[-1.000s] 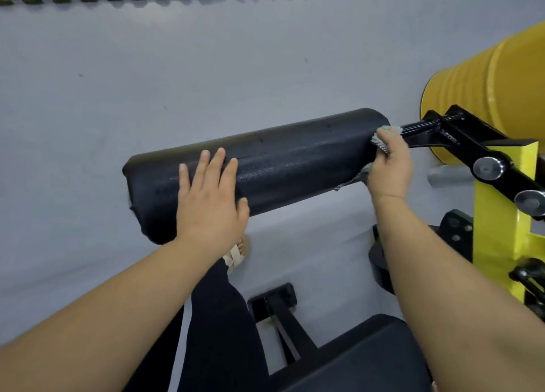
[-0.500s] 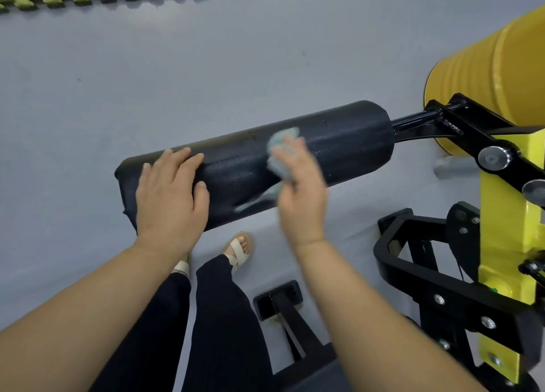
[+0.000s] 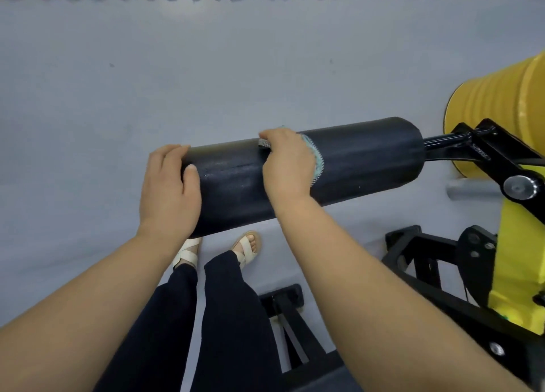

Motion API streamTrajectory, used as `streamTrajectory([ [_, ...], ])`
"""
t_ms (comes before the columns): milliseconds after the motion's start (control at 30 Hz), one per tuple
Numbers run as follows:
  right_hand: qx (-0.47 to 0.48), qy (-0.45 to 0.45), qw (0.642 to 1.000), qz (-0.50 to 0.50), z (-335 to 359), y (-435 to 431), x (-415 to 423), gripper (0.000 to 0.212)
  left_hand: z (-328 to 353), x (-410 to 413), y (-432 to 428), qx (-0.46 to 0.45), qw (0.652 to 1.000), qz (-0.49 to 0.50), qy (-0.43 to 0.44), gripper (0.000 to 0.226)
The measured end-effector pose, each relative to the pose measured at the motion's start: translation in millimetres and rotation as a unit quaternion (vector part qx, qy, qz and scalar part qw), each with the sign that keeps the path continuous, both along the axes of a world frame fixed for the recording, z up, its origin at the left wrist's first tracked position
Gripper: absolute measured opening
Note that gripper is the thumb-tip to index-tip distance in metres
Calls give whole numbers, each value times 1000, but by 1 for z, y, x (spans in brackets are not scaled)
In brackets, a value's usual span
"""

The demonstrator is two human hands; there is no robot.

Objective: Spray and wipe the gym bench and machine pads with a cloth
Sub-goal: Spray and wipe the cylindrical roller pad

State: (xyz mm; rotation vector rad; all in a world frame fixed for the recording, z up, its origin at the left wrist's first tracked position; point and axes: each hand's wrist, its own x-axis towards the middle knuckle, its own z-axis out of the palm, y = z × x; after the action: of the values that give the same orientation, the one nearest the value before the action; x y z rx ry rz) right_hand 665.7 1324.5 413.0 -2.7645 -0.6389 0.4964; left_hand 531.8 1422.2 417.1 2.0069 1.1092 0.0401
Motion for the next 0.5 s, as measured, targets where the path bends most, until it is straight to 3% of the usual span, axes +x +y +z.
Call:
streamTrajectory([
  [100,71,31,992,101,-2,42,-62,28,-2,-6,3,-75,990,107,-56,40],
  [167,139,60,978,141,3,61,-89,19,-3,-10,9,-158,963,199,-94,42],
  [233,179,133,961,164,8,62,-91,27,-3,-13,14,-220,937,247,-111,41],
  [300,239,185,947,111,21,49,-71,38,-1,-16,17,-246,942,207,-100,41],
  [367,256,137,956,36,30,25,-33,35,1,-16,16,-224,965,122,-58,44],
  [433,212,56,976,-10,32,0,14,36,2,-18,13,-152,987,44,-7,43],
  [500,98,14,995,-29,29,-17,49,41,7,-21,8,-108,994,30,10,41],
])
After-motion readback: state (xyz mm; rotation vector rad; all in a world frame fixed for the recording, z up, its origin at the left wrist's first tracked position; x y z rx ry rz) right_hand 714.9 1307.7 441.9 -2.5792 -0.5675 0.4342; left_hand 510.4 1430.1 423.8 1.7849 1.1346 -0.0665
